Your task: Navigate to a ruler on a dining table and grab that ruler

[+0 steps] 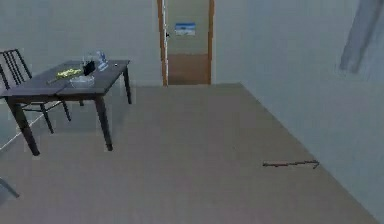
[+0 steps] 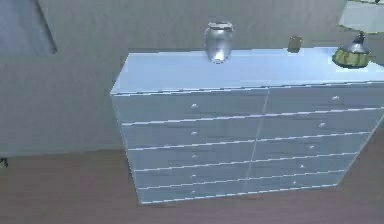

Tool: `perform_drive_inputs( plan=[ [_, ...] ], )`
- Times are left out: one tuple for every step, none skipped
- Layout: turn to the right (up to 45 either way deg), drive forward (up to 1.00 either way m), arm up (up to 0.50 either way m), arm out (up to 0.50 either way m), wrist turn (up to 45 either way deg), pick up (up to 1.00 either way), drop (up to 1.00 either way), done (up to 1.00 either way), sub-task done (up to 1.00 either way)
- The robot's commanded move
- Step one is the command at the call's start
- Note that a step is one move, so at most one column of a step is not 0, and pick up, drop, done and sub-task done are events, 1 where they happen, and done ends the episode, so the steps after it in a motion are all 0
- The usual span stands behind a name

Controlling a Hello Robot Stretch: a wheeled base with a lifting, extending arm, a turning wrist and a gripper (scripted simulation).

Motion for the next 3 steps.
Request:
perform_drive_inputs(
  plan=[
    [0.0, 1.0, 0.0, 0.0, 0.0, 0.0, 0.0, 0.0, 0.0],
    [0.0, 1.0, 0.0, 0.0, 0.0, 0.0, 0.0, 0.0, 0.0],
    [0.0, 1.0, 0.0, 0.0, 0.0, 0.0, 0.0, 0.0, 0.0]
  ],
)
